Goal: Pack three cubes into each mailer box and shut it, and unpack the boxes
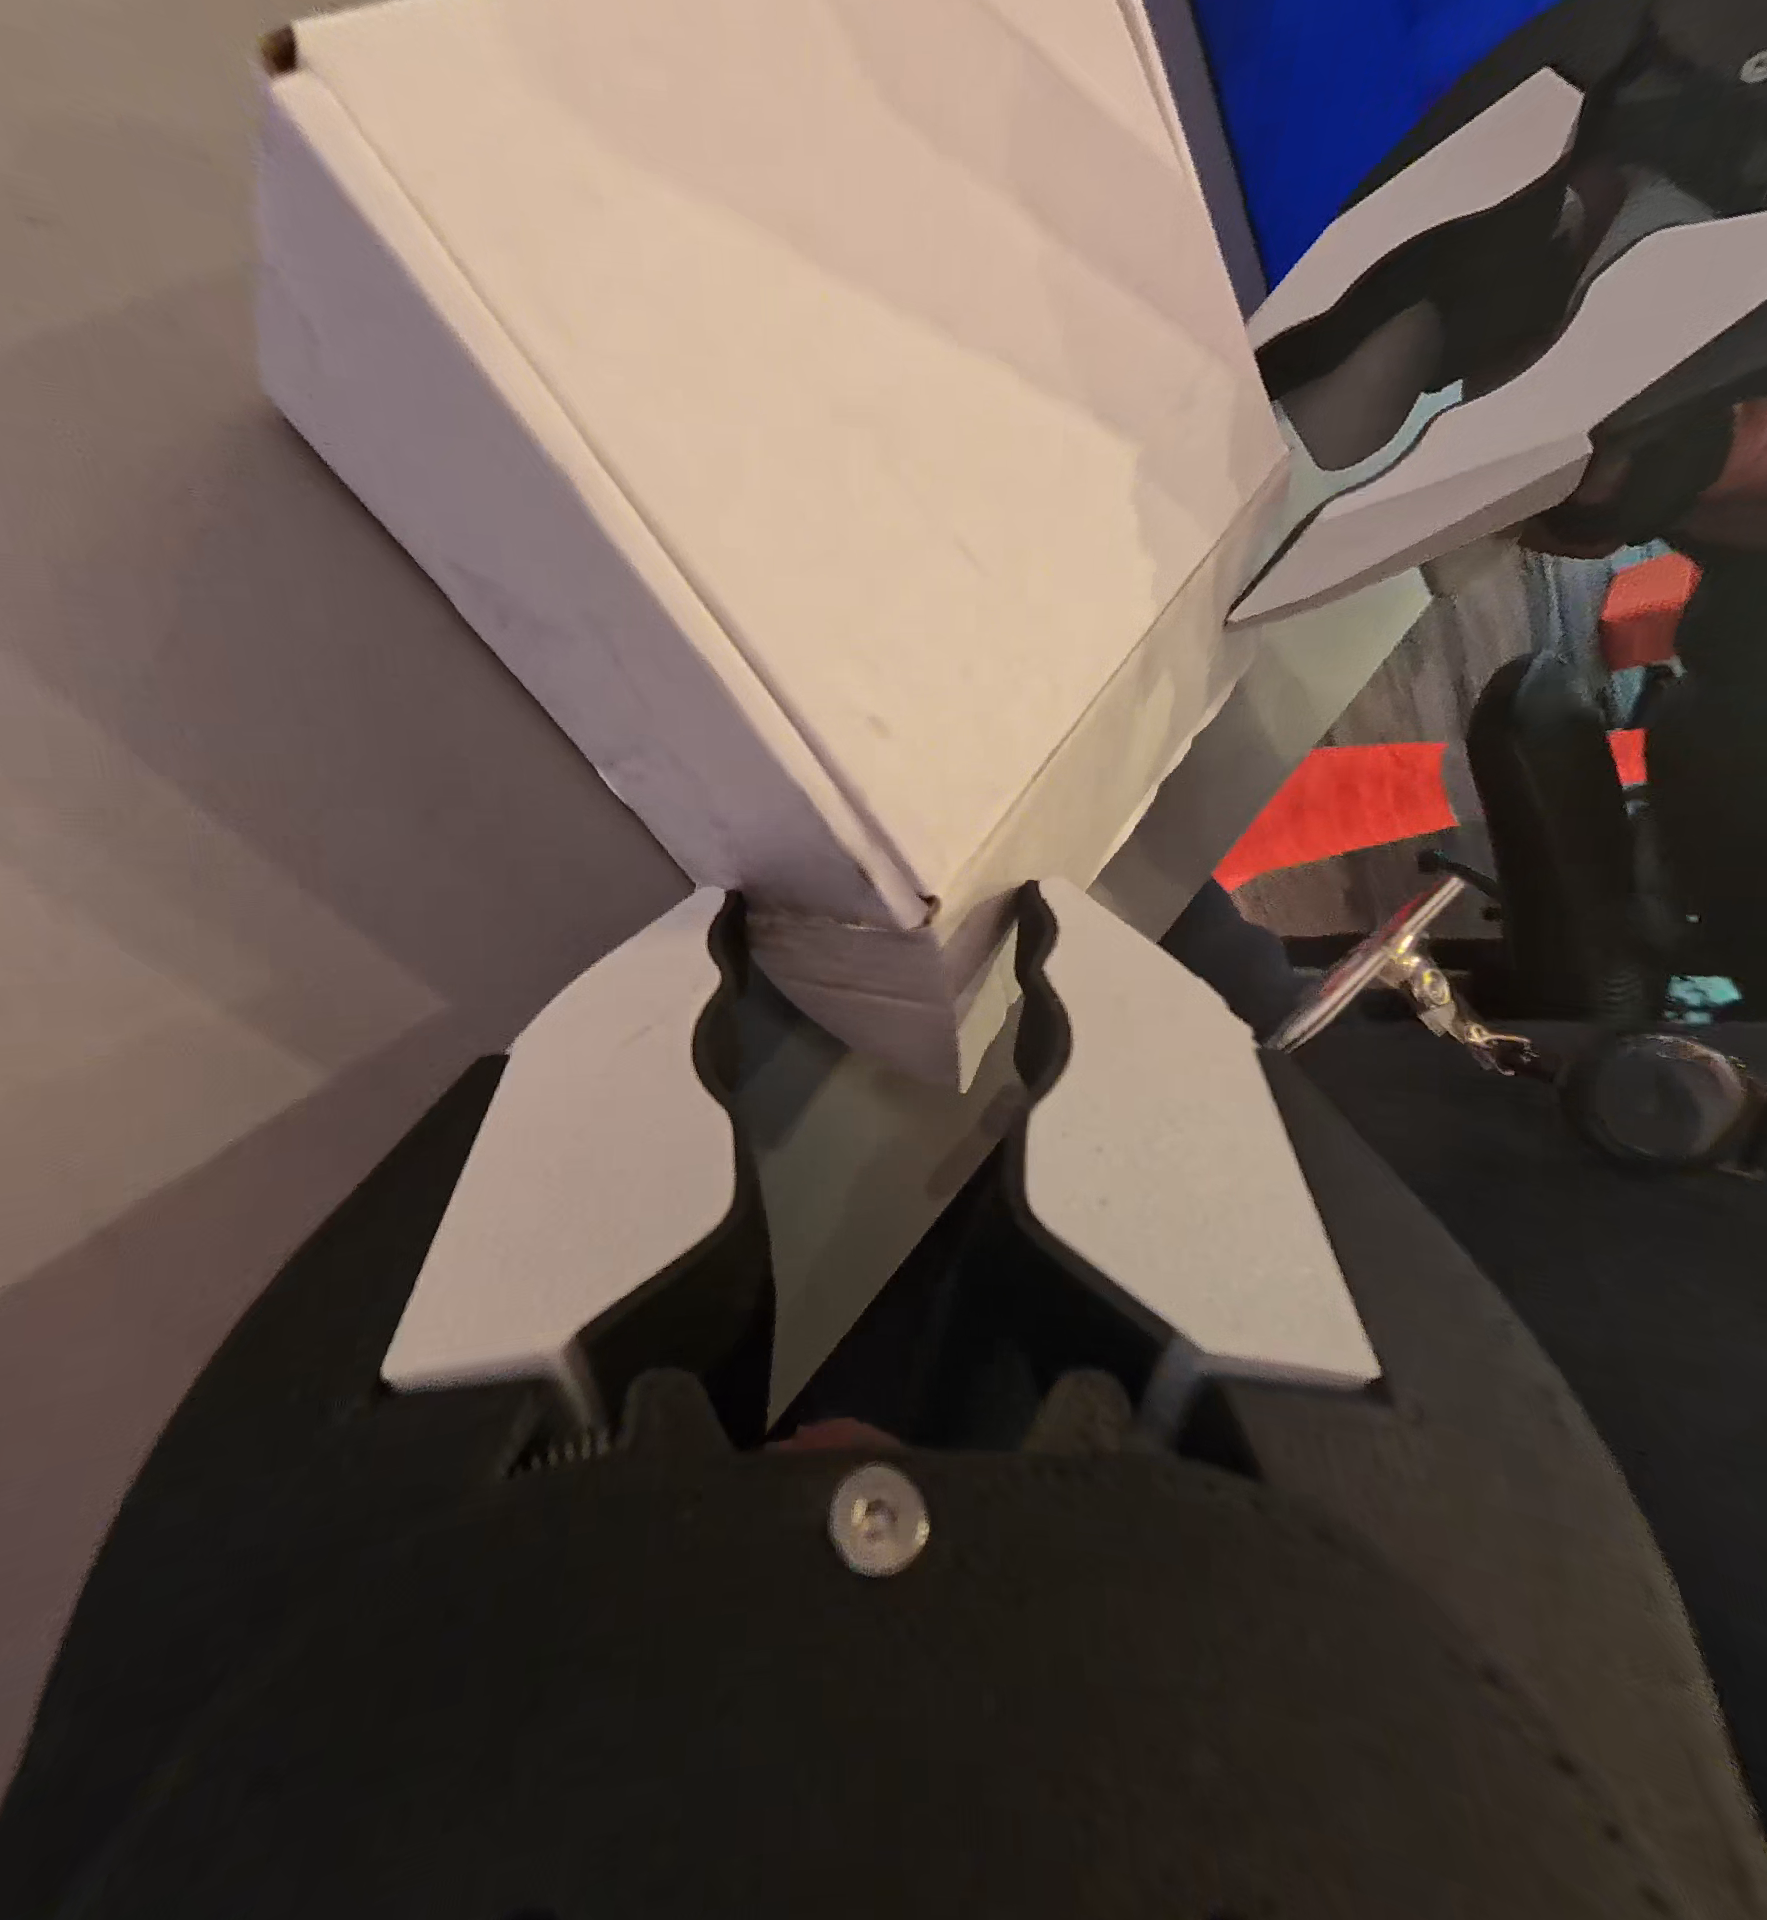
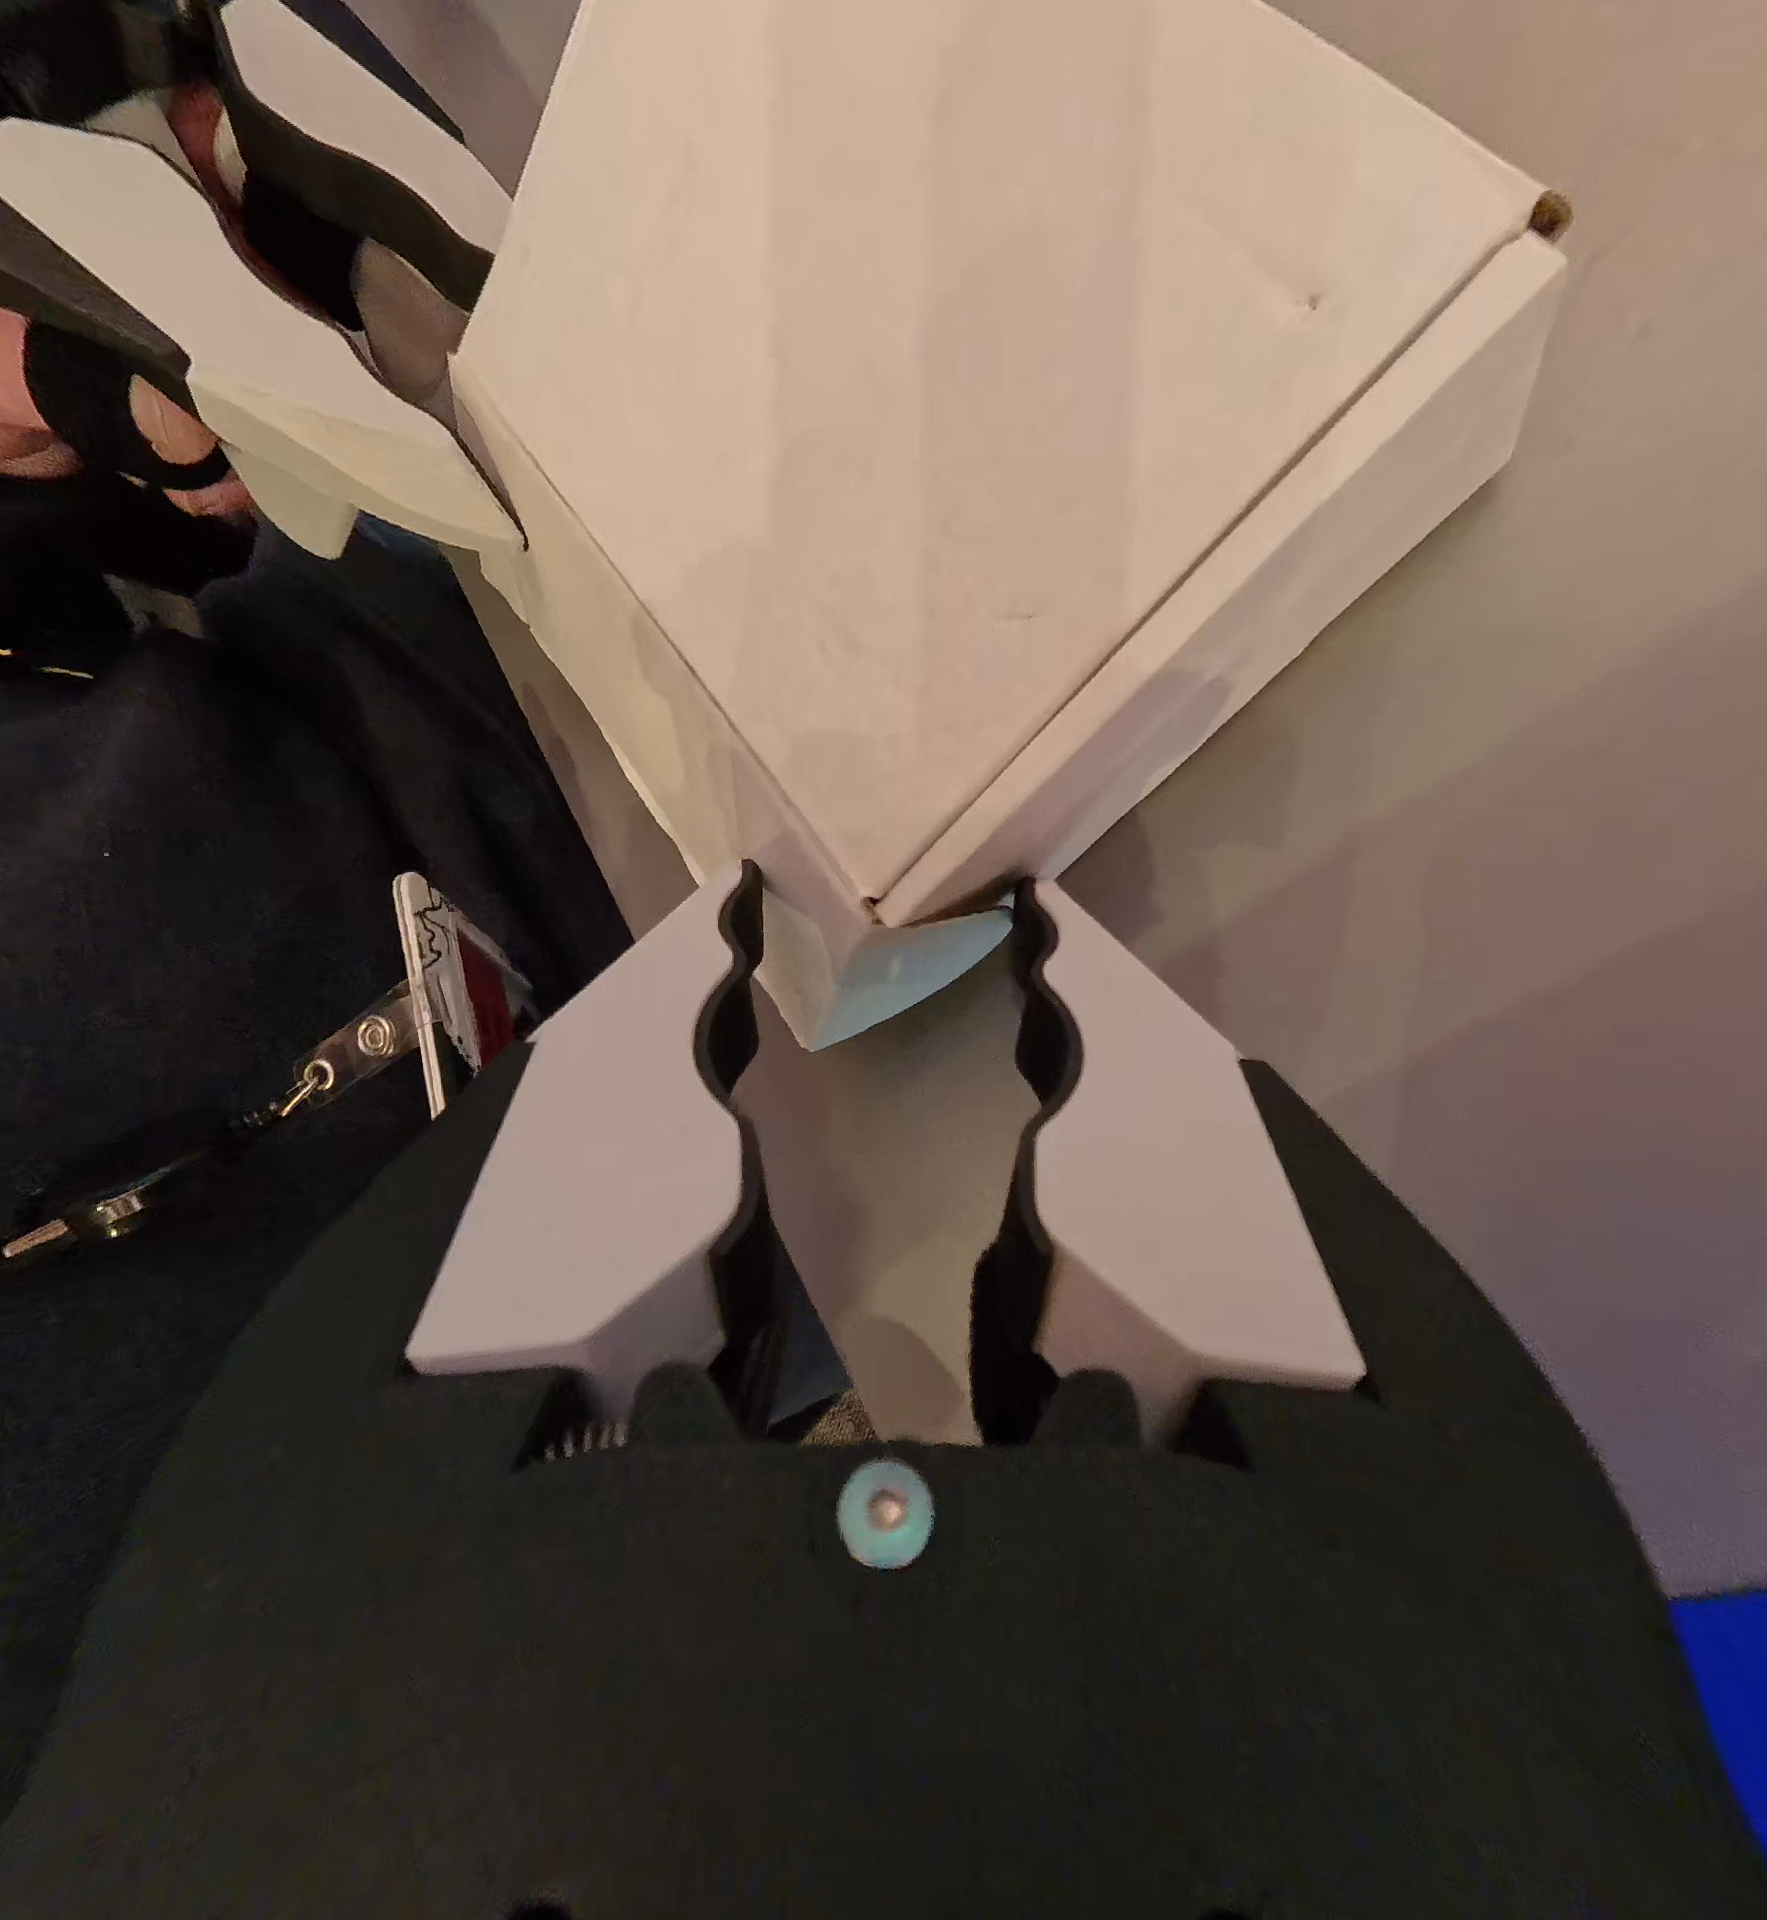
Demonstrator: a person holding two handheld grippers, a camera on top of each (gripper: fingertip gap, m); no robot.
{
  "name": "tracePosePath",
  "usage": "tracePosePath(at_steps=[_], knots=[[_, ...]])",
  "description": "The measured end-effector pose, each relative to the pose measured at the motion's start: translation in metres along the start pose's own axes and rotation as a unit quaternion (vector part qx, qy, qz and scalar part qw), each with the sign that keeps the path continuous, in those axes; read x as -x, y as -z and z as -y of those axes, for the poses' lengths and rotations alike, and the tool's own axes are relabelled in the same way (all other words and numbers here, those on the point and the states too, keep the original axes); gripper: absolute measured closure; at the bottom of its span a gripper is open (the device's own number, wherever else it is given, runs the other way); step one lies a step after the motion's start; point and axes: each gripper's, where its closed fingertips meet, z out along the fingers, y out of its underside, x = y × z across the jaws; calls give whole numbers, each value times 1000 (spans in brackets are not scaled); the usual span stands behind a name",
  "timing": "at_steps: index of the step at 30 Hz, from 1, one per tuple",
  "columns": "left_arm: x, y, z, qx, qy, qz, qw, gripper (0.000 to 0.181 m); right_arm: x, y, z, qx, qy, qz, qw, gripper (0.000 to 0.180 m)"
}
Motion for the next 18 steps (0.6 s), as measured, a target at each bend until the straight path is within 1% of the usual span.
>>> tracePosePath(at_steps=[15,18], knots=[[-6,0,-3,79,40,-79,993,136,0,4,-9,57,-21,29,998,135],[-7,-1,-4,96,50,-96,989,136,1,5,-12,85,-22,37,995,136]])
